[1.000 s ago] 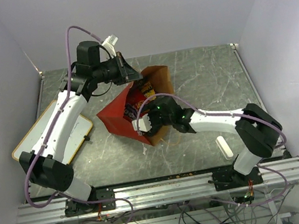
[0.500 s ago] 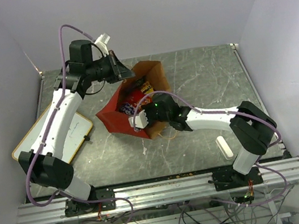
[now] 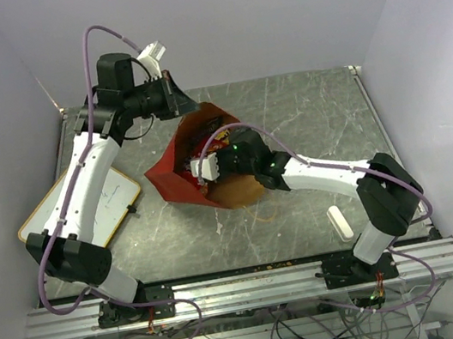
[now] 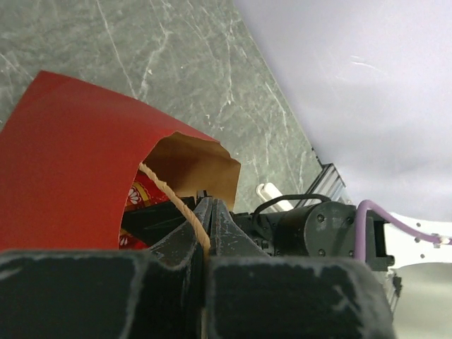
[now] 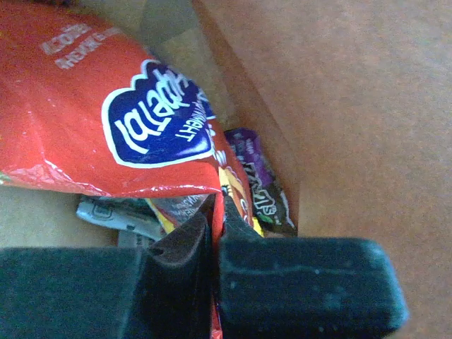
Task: Take the snacks out of the paper bag
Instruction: Take out the snack from the paper bag.
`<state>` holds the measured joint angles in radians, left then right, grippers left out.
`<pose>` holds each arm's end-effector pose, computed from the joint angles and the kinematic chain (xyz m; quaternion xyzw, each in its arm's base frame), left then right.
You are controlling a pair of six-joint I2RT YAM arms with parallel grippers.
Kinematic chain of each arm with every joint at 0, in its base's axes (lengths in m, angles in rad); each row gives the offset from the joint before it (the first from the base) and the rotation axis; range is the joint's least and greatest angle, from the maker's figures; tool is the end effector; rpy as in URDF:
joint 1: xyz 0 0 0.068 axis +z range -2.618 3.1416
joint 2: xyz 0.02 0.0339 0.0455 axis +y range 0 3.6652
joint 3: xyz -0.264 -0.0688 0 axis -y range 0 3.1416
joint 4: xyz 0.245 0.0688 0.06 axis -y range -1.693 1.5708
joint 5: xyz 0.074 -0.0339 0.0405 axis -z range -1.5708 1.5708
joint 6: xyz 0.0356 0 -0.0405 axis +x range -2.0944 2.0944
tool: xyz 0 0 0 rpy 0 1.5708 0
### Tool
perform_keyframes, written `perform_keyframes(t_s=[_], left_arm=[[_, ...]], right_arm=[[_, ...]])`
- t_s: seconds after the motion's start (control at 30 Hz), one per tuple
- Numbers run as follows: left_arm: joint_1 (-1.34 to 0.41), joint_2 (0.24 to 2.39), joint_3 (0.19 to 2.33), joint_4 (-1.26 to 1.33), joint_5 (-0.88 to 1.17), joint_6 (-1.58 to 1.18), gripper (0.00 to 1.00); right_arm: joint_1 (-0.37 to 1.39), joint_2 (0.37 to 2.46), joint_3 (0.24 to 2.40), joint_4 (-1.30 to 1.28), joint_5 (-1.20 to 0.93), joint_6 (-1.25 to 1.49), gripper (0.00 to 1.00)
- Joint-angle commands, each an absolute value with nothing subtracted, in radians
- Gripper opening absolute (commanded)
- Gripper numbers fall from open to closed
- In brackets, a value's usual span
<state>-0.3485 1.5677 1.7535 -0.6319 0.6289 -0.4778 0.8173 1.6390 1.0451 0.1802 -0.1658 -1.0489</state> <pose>0.3139 -0.1363 0.4374 0.1126 0.8135 -0.4432 0.3593 0.2520 0.2772 0.2456 -0.6974 0.4604 0.0059 0.5493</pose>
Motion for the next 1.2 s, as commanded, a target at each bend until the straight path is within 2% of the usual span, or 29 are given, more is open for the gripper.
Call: perform_keyframes(t_s=[0.0, 0.2, 0.53, 0.8, 0.9, 1.03, 1.17], left_arm=[[-0.342, 1.550, 1.826, -0.685, 0.645, -0.336, 0.07], [-0.343, 1.539, 1.754, -0.597, 0.755, -0.405, 0.07], [-0.342, 1.493, 1.604, -0.503, 0.723, -0.602, 0.07], [-0.342, 1.495, 1.628, -0.510, 0.709, -0.648, 0.07], [-0.342, 1.490, 1.637, -0.526, 0.695, -0.660, 0.07], [-0.341, 1.499, 1.659, -0.589, 0.676, -0.627, 0.07], [-0.341, 1.514, 1.654, -0.598, 0.682, -0.636, 0.07]], right_arm=[[0.816, 1.607, 1.135, 0.280, -0.176, -0.960, 0.00], [0.815, 1.559, 1.184, 0.178, -0.187, -0.946, 0.00], [0.818, 1.407, 1.261, 0.054, -0.015, -0.797, 0.00], [0.818, 1.316, 1.357, -0.048, 0.077, -0.709, 0.00], [0.818, 1.303, 1.430, -0.062, 0.153, -0.586, 0.00], [0.818, 1.338, 1.628, -0.167, 0.390, -0.401, 0.00], [0.818, 1.327, 1.728, -0.237, 0.539, -0.339, 0.00]])
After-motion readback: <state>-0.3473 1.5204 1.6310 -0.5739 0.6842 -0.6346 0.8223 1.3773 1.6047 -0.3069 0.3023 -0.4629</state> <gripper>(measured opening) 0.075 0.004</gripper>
